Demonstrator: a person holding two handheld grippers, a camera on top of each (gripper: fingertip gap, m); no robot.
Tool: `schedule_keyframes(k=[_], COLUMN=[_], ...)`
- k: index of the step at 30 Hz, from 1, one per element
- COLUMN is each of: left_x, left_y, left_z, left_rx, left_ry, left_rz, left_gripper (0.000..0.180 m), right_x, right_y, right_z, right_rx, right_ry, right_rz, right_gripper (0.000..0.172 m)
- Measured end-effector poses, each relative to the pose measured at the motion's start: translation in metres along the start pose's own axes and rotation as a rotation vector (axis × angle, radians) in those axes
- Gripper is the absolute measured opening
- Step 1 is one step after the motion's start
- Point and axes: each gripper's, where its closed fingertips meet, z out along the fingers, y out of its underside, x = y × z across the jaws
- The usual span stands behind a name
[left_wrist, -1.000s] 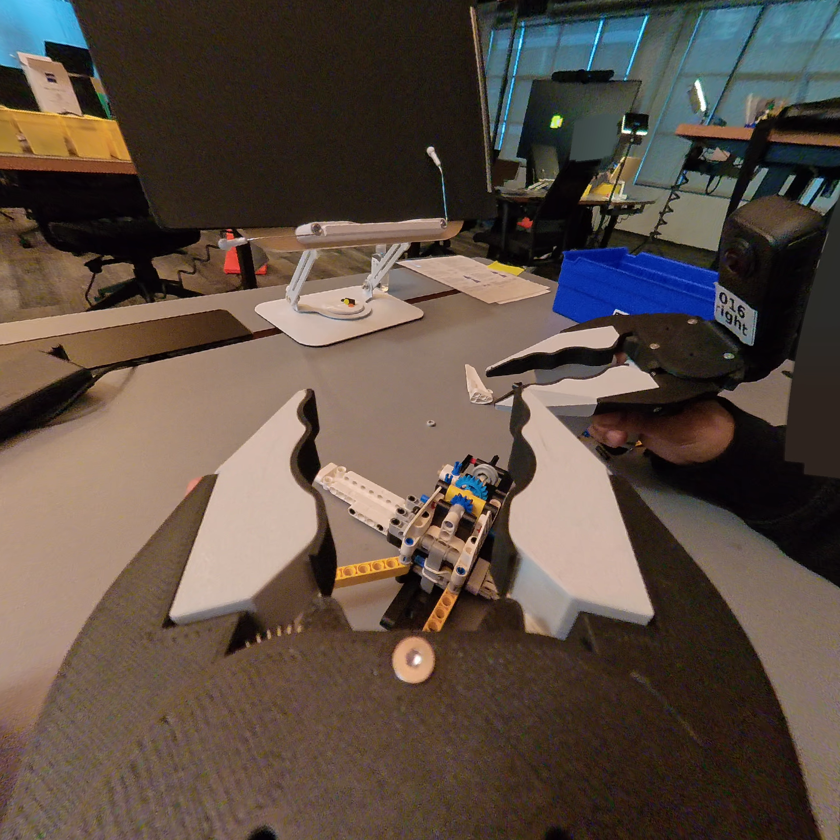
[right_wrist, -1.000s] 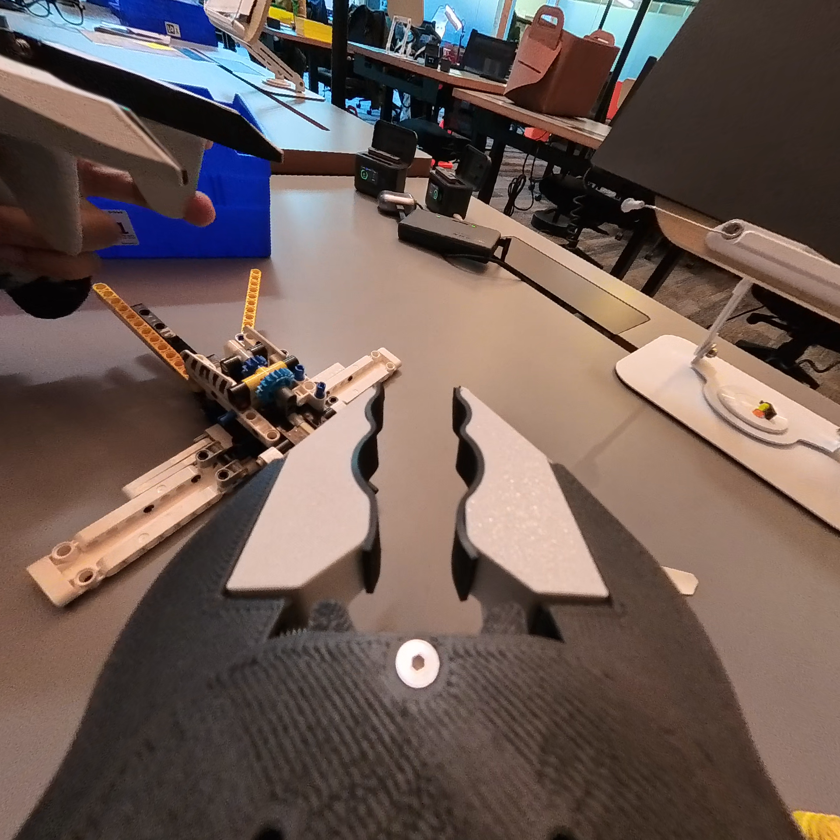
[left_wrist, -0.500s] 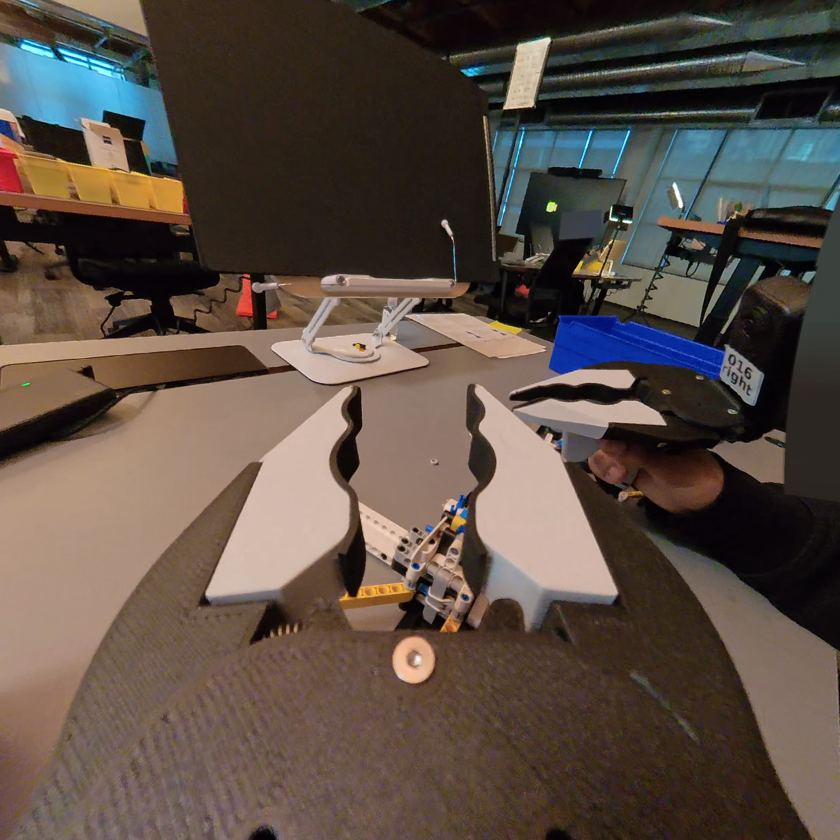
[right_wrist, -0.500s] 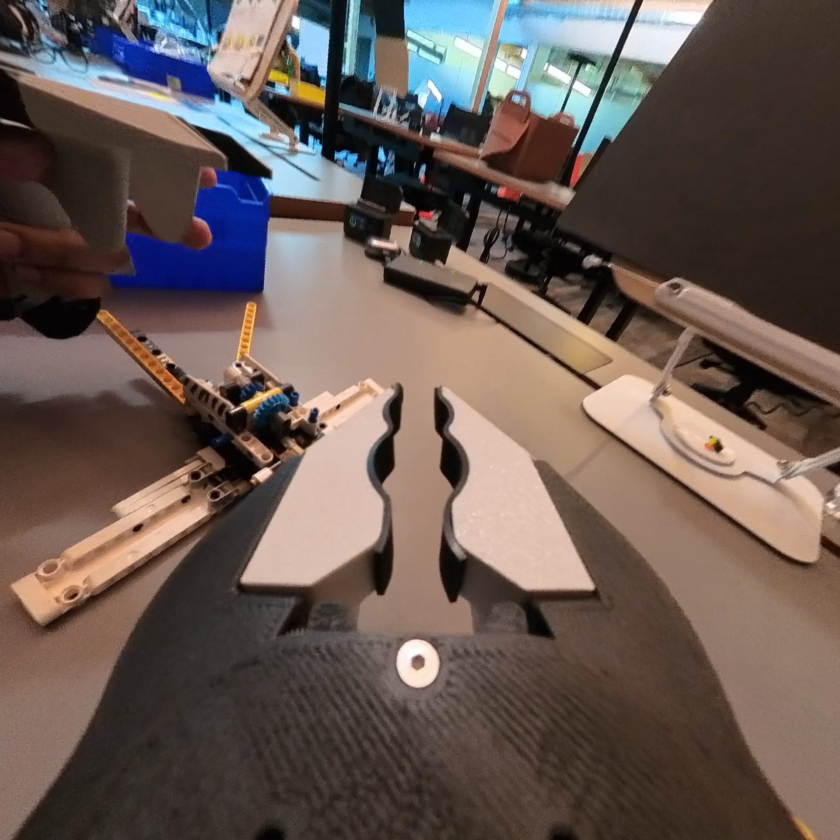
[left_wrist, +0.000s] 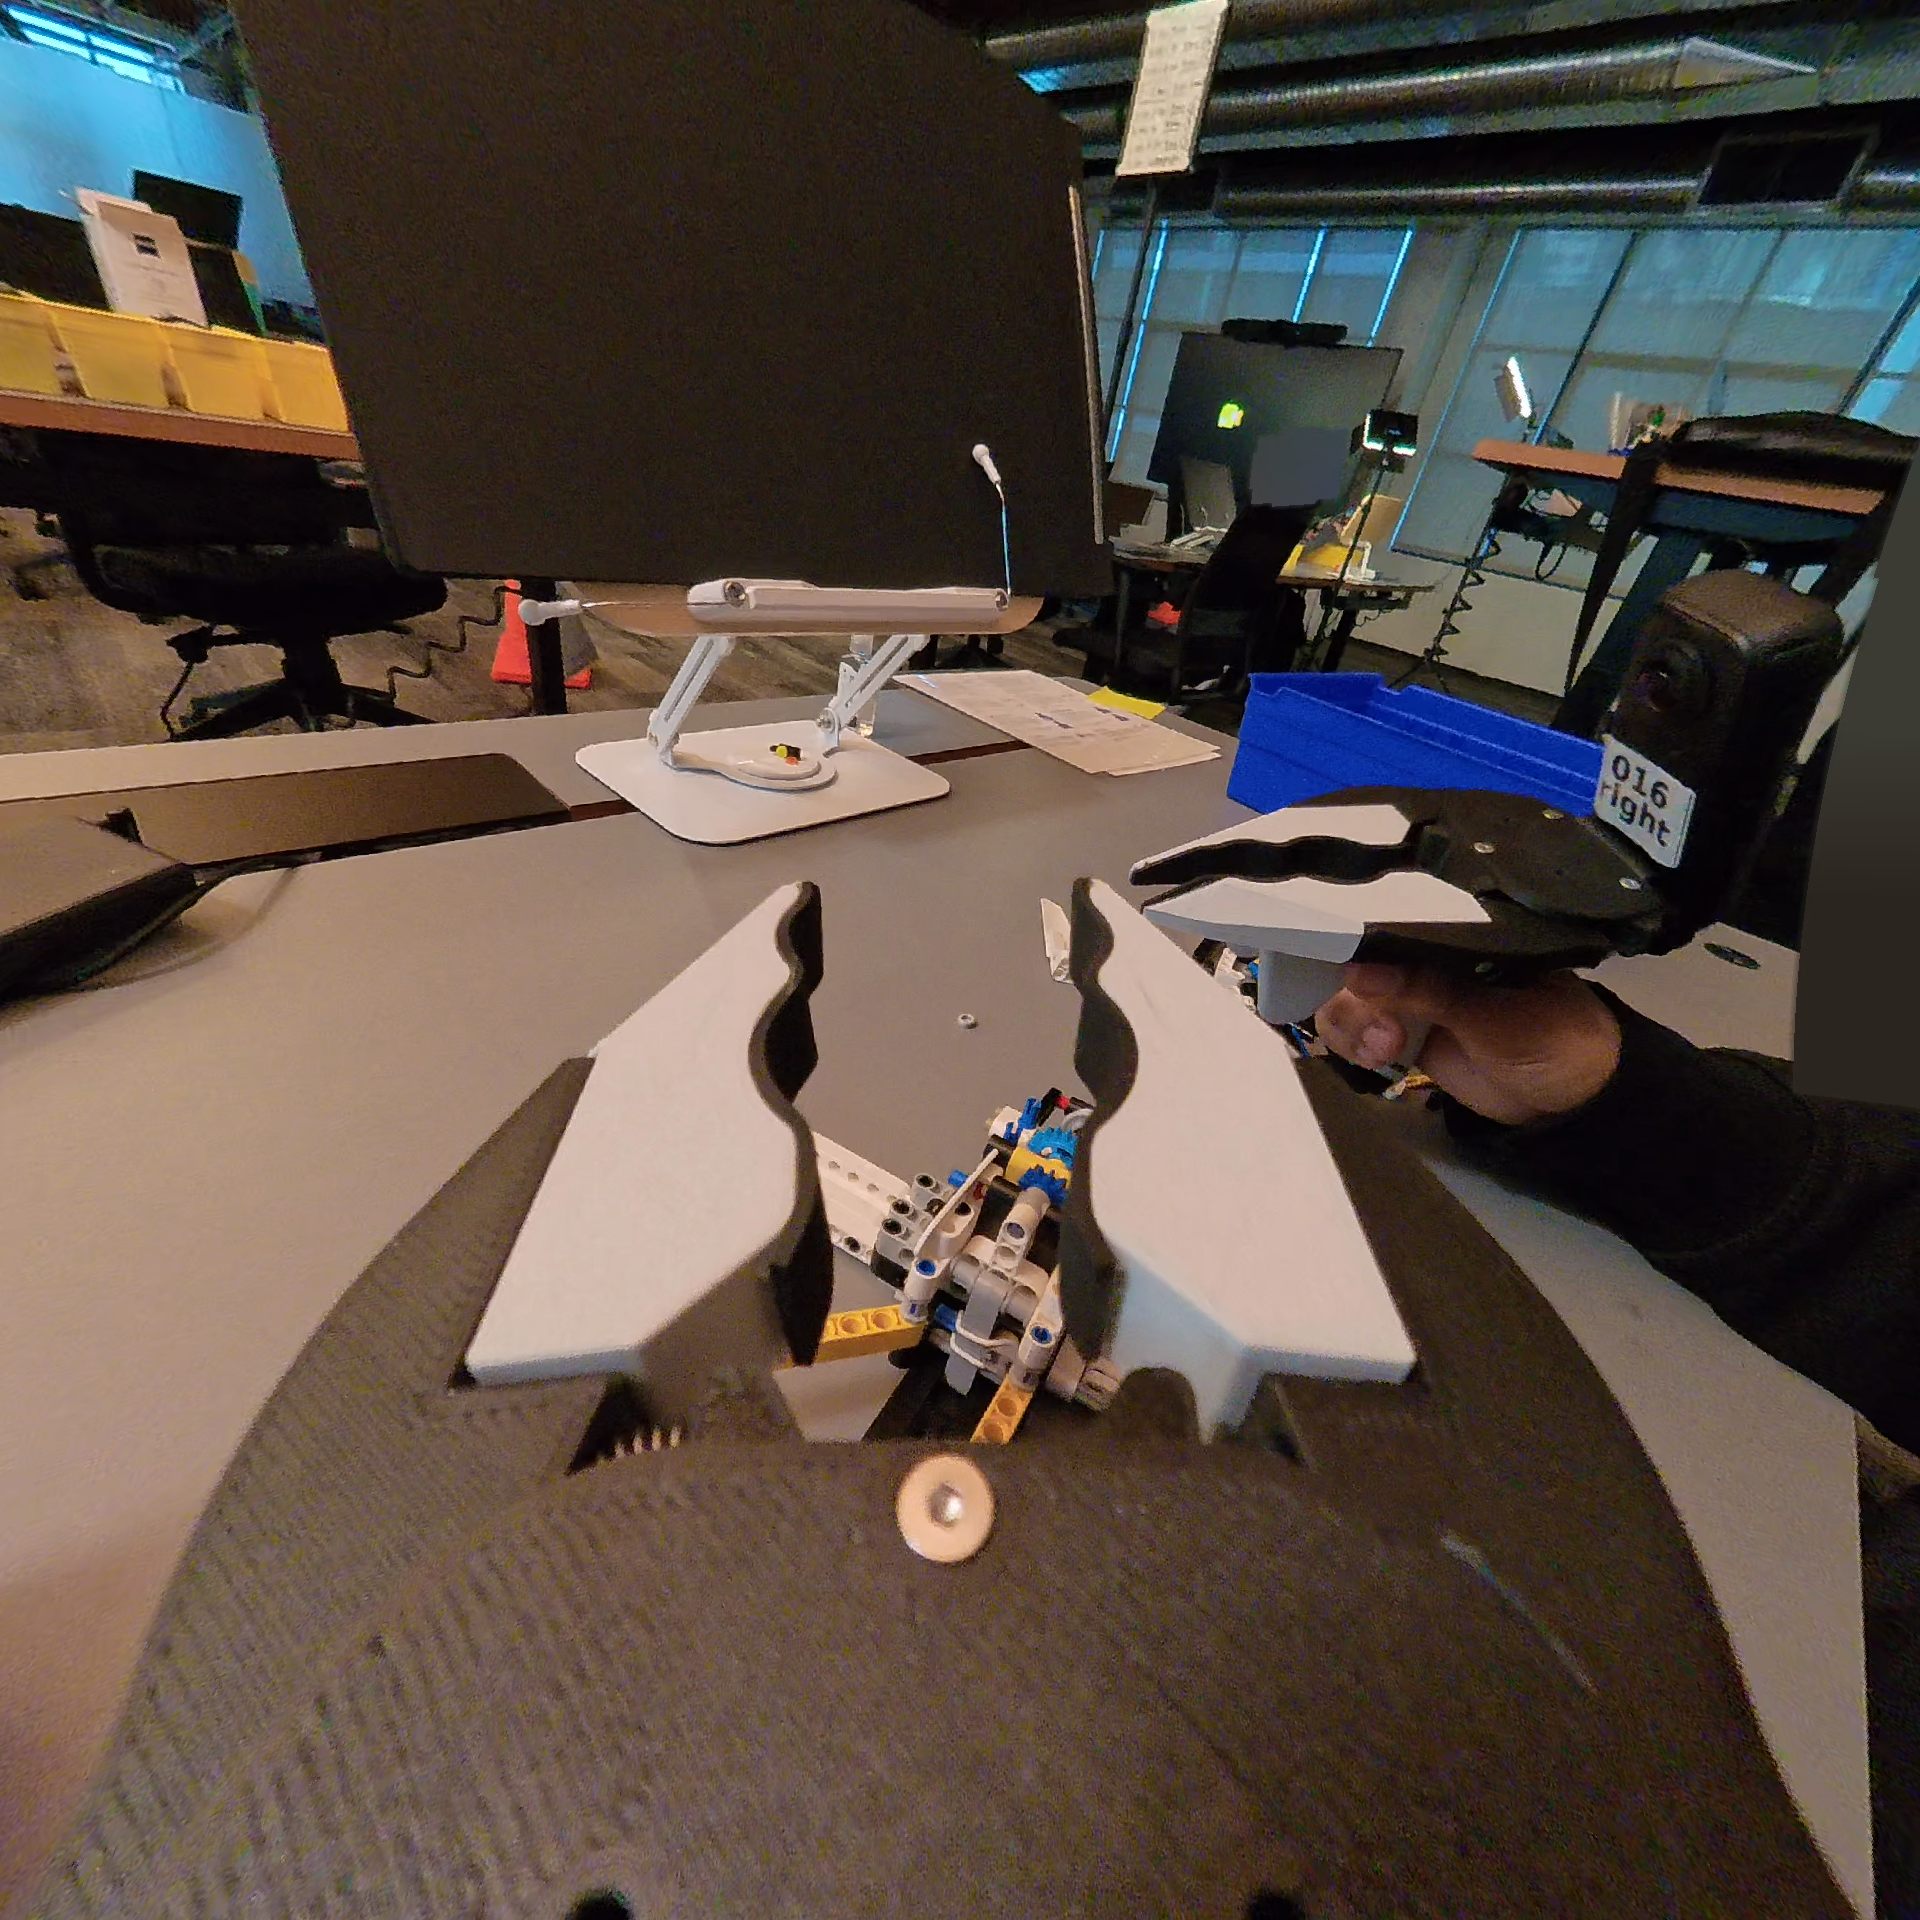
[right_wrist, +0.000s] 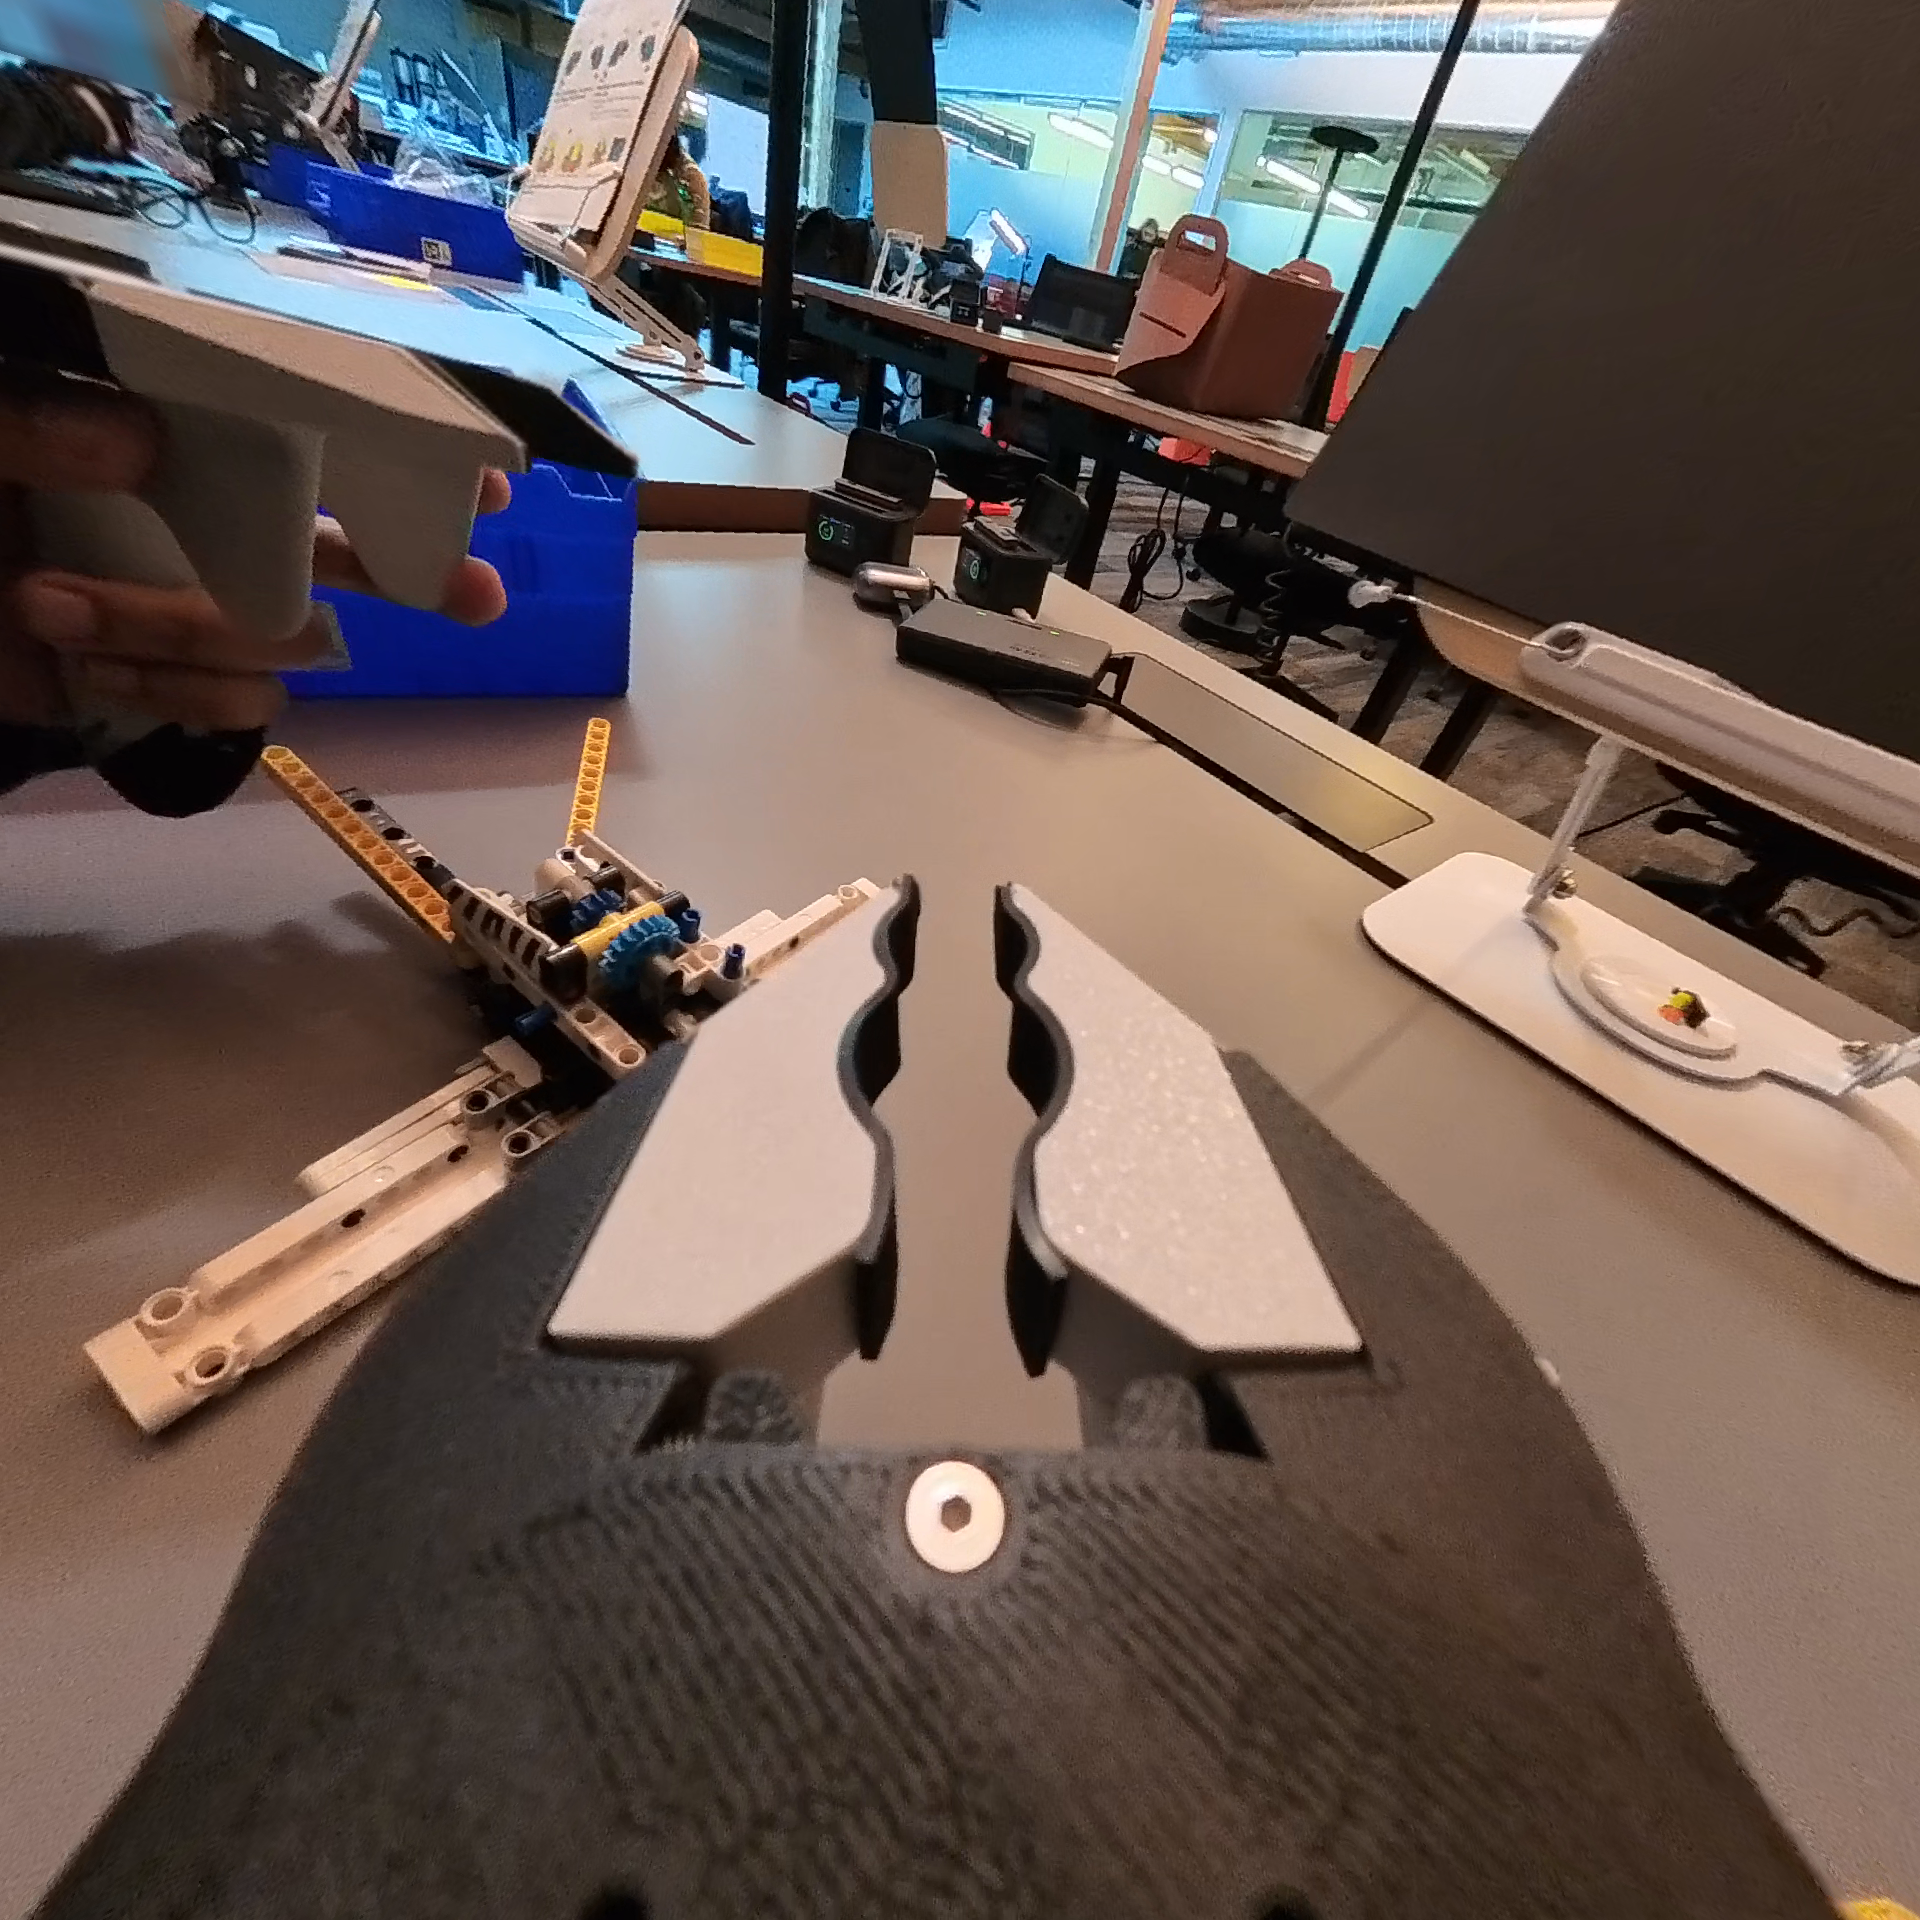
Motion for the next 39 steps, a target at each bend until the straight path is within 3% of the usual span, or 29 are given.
schedule_keyframes(k=[13, 23, 29, 39], left_x=[0.004, 0.005, 0.005, 0.005], left_y=[0.010, 0.013, 0.014, 0.015], left_z=[0.004, 0.005, 0.005, 0.005], left_rx=[-0.053, -0.063, -0.067, -0.074], left_ry=[0.023, 0.025, 0.024, 0.028], left_rz=[0.016, 0.022, 0.023, 0.028], left_gripper=[0.050, 0.050, 0.050, 0.050], right_x=[-0.024, -0.024, -0.025, -0.025], right_y=[0.027, 0.032, 0.047, 0.049], right_z=[0.011, 0.012, 0.012, 0.012], right_rx=[-0.148, -0.174, -0.263, -0.272], right_ry=[-0.137, -0.130, -0.157, -0.163], right_rz=[0.063, 0.036, 0.123, 0.146], right_gripper=[0.024, 0.024, 0.020, 0.023])
